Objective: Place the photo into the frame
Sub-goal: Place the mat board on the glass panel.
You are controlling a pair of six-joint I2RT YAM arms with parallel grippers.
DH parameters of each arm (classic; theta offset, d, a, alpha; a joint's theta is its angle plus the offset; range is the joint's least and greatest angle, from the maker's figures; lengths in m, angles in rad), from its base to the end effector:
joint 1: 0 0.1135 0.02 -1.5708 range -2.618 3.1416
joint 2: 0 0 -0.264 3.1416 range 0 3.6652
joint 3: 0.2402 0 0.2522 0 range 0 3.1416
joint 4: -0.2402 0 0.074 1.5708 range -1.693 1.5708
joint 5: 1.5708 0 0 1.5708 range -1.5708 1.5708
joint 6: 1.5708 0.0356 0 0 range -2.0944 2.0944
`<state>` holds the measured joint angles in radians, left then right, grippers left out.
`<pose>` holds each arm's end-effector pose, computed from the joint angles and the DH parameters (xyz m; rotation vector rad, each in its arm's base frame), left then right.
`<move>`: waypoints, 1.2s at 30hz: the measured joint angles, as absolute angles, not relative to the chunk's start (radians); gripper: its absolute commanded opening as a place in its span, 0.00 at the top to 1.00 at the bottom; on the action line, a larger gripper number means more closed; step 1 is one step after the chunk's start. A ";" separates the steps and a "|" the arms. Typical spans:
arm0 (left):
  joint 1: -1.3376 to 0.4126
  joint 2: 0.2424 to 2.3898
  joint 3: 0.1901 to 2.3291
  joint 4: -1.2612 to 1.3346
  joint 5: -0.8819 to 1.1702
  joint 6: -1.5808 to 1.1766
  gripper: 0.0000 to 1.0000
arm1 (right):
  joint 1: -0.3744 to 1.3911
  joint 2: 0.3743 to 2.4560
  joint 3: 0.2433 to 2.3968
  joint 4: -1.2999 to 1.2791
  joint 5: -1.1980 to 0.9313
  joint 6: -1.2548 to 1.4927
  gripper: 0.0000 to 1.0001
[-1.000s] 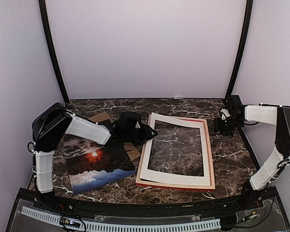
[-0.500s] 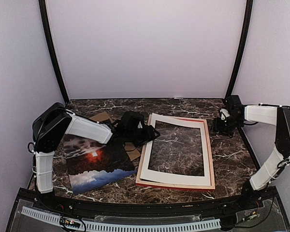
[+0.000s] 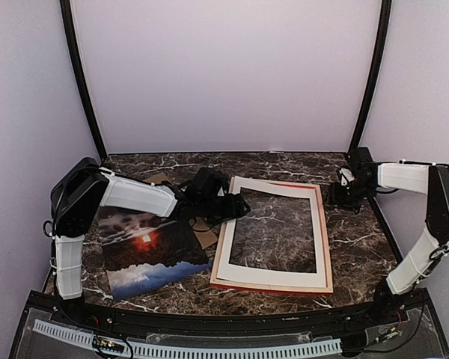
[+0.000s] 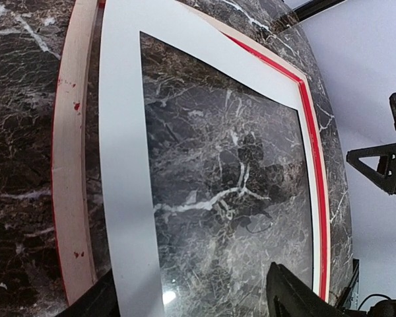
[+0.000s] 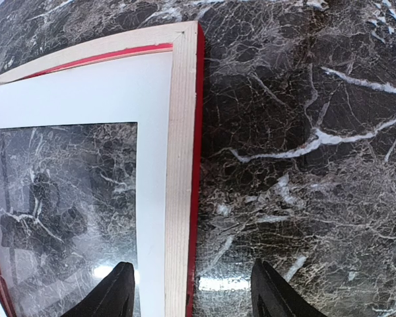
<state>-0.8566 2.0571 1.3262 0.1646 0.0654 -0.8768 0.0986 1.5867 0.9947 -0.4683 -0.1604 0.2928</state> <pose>0.2984 -0.3478 0.1693 0.0184 2.3378 -1.0280 0.3122 0.0366 0.1953 0.2017 2.6439 0.3435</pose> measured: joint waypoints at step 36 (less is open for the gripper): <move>-0.862 2.002 1.363 0.045 -0.032 -0.640 0.18 | 0.163 1.589 0.995 -0.458 -0.159 0.289 0.38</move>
